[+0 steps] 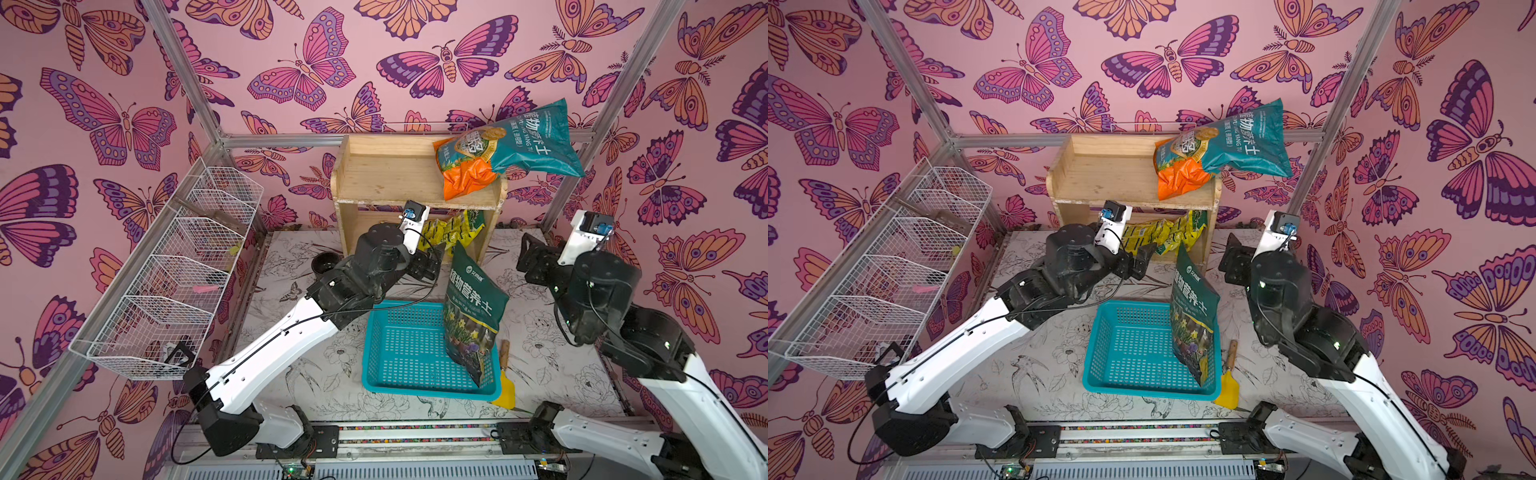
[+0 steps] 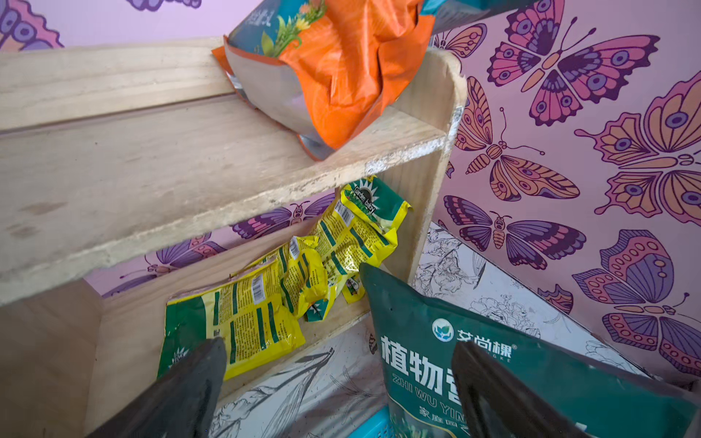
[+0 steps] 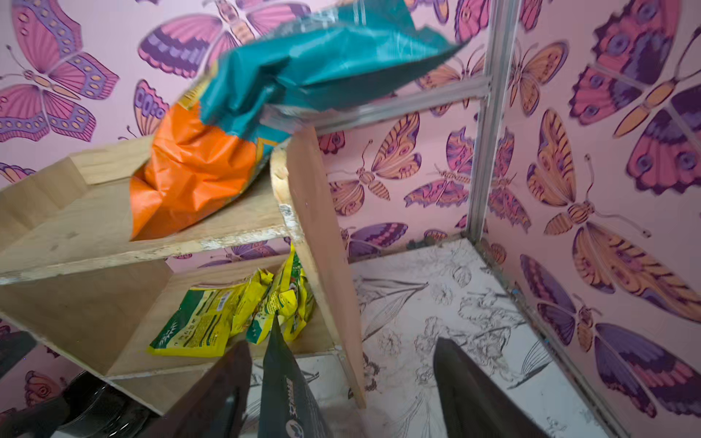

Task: Take down the fertilizer bag from the shelf
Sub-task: Place the fertilizer bag in the storage box, then pick up the fertilizer bag from the shelf.

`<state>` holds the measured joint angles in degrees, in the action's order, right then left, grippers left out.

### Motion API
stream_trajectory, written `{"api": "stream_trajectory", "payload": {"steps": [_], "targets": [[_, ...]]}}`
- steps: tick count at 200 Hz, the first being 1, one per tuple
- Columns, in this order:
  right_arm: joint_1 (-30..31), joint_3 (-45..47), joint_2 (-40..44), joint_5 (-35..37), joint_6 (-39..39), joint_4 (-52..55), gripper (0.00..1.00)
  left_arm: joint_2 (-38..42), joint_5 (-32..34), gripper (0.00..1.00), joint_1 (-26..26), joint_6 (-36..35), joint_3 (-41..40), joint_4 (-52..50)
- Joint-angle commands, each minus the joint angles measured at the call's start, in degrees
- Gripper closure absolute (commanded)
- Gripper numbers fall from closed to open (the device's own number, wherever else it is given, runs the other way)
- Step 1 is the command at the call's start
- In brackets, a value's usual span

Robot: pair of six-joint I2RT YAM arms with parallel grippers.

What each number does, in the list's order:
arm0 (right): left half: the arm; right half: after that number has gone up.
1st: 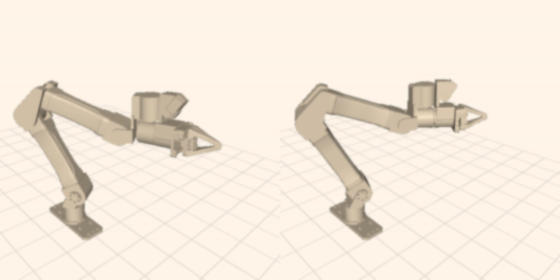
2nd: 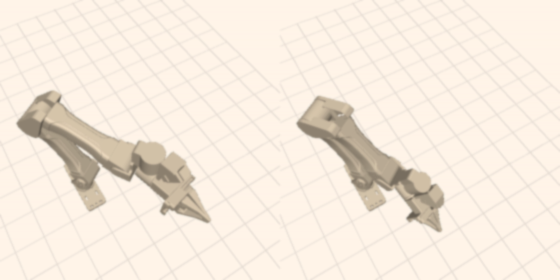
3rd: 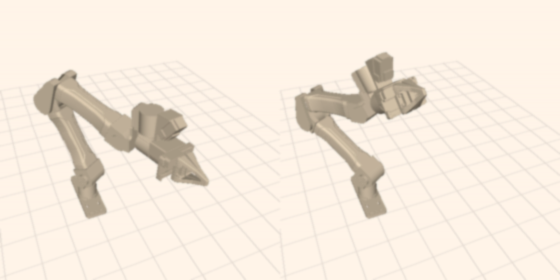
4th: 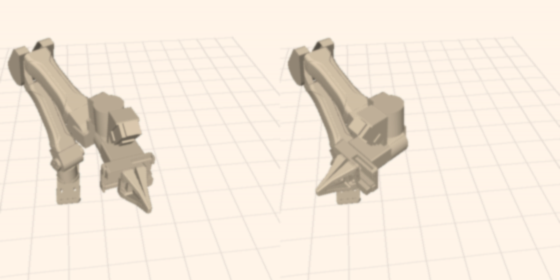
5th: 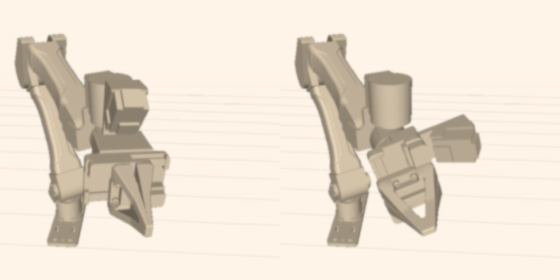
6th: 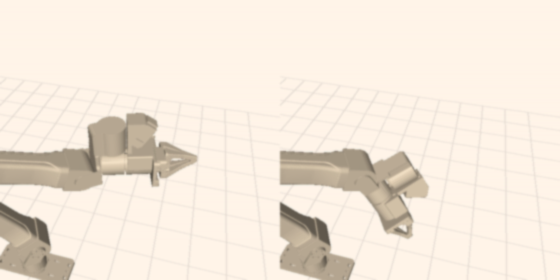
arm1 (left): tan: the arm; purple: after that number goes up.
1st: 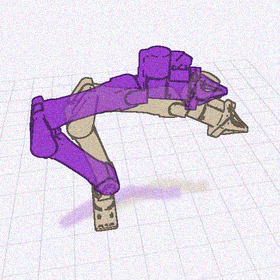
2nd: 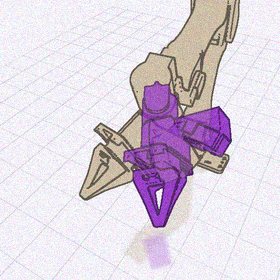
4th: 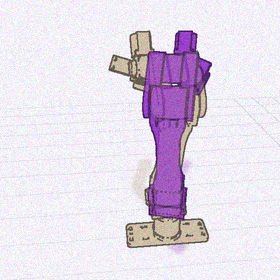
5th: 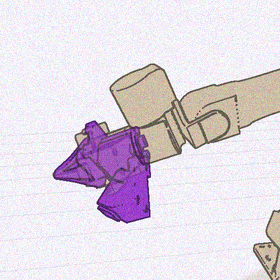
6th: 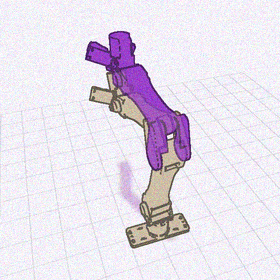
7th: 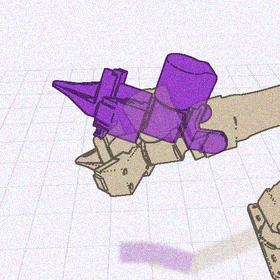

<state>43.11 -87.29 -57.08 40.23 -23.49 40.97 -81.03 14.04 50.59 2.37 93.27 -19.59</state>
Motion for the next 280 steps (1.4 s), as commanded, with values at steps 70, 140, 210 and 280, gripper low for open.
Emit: {"api": "stream_trajectory", "payload": {"steps": [70,140,210,280], "targets": [[-26.44,4.34,-6.03,-41.18,-12.97,2.82,0.1,-12.18,0.05,0.0,1.16,-13.79,20.98,-6.96],[-33.8,6.51,-6.98,-46.91,-14.05,0.56,0.01,-27.99,3.14,0.13,1.79,-25.47,42.18,-11.06],[-33.85,6.14,-7.46,-48.93,-12.71,0.79,0.01,-39.22,8.21,0.18,1.38,-26.94,52.62,-1.97],[-33.88,5.73,-5.93,-47.88,-11.34,1.33,0.01,-45.9,11.18,0.21,-1.75,-25.5,57.45,0.29]]}}
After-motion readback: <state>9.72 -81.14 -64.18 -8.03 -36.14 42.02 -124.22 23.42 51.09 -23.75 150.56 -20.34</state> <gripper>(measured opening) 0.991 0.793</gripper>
